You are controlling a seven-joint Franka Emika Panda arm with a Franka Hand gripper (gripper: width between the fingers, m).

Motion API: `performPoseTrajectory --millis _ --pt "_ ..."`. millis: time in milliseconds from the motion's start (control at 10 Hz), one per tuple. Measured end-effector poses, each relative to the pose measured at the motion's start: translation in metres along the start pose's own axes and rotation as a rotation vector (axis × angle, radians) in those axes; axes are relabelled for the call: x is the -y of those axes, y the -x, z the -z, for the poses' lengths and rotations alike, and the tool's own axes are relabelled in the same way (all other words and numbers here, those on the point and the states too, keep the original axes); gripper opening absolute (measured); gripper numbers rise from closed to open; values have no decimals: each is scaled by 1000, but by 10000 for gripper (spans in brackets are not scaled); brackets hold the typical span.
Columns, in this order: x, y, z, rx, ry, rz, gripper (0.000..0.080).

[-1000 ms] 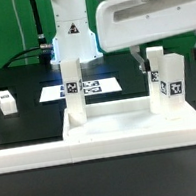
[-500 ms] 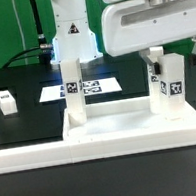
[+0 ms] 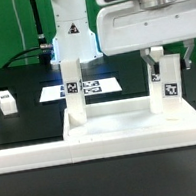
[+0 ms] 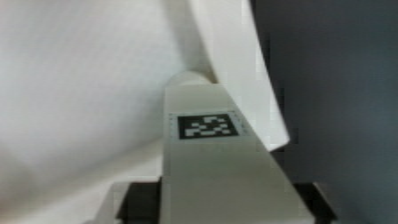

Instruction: Assemble desk

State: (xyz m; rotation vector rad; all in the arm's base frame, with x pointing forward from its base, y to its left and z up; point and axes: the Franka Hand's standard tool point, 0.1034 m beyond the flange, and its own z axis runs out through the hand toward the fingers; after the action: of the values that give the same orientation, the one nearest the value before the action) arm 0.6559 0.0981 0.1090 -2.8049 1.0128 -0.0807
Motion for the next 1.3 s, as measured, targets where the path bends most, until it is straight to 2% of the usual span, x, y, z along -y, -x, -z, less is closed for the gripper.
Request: performPoseTrajectory --millis 100,200,300,500,600,700,800,900,1300 --pt "1 1 -1 11 -34 -233 301" --pt "-4 -3 0 22 -75 -365 301" --pt "-6 -5 0 36 -92 -420 301" --pt "-4 -1 0 49 -83 -455 301" --pt "-4 -1 0 47 -84 -414 403" --pt "-4 -1 0 48 -83 -411 539" --pt "-6 2 0 66 -40 -179 539" --pt "0 1 -1 95 -32 53 626" --pt "2 3 -4 94 -48 382 649"
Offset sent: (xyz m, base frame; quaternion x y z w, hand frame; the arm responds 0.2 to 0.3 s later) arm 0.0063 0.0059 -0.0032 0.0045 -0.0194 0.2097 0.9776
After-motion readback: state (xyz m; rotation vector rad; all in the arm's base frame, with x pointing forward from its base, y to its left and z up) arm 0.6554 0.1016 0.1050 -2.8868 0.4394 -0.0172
